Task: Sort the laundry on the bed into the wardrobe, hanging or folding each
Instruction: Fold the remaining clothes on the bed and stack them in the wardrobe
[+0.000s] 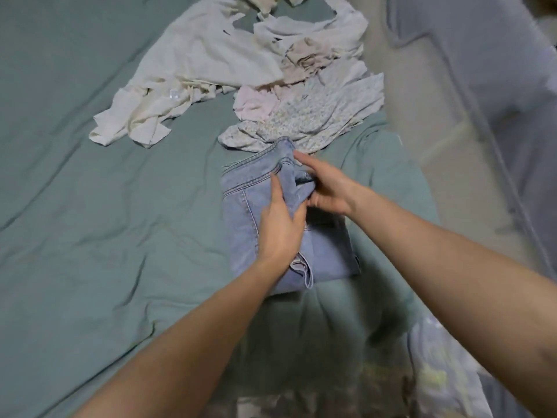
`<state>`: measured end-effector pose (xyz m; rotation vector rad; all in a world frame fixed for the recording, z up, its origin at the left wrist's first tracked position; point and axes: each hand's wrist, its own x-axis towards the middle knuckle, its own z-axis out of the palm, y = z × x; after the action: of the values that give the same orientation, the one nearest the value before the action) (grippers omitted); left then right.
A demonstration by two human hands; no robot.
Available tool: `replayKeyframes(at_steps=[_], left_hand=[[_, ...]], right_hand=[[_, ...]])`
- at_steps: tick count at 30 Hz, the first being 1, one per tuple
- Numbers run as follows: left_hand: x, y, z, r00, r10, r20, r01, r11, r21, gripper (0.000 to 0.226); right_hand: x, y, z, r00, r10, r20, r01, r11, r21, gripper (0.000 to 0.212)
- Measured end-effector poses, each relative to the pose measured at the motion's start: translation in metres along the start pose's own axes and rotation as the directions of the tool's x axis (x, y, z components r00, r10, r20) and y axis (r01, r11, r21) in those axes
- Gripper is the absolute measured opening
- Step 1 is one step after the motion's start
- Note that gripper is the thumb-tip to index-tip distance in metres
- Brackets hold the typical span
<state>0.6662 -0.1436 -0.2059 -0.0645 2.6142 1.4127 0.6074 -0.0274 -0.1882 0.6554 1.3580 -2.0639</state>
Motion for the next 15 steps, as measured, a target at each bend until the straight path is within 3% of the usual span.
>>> replayKeyframes(at_steps=[2, 5, 7, 9, 11, 15], left_hand=[[-0.001, -0.002, 0.0, 0.998, 0.004, 0.067, -0.011, 0.994, 0.104, 0.085], [0.0, -0.007, 0.002, 0.962, -0.011, 0.272, -0.049, 0.976, 0.213, 0.098], [0.005, -0.014, 0.002, 0.912, -0.038, 0.409, -0.081, 0.96, 0.269, 0.089], [0.013, -0.022, -0.001, 0.872, -0.027, 0.489, -0.152, 0.934, 0.322, 0.071], [0.023, -0.034, -0.008, 0.883, 0.079, 0.463, -0.265, 0.898, 0.351, 0.054], [0.049, -0.051, -0.023, 0.941, 0.319, 0.112, -0.337, 0.868, 0.364, 0.039]], right_hand=[[0.001, -0.009, -0.005, 0.999, -0.051, 0.01, 0.052, 0.995, -0.08, 0.03], [-0.002, -0.025, -0.021, 0.999, -0.05, 0.016, 0.052, 0.959, -0.277, 0.038], [0.001, -0.028, -0.029, 0.998, -0.057, -0.038, 0.028, 0.849, -0.528, 0.04], [0.009, -0.026, -0.034, 0.979, -0.134, -0.156, -0.028, 0.665, -0.747, 0.037], [0.017, -0.022, -0.037, 0.943, -0.247, -0.221, -0.039, 0.58, -0.814, 0.023], [0.025, -0.018, -0.043, 0.917, -0.366, -0.157, 0.006, 0.406, -0.914, 0.02]])
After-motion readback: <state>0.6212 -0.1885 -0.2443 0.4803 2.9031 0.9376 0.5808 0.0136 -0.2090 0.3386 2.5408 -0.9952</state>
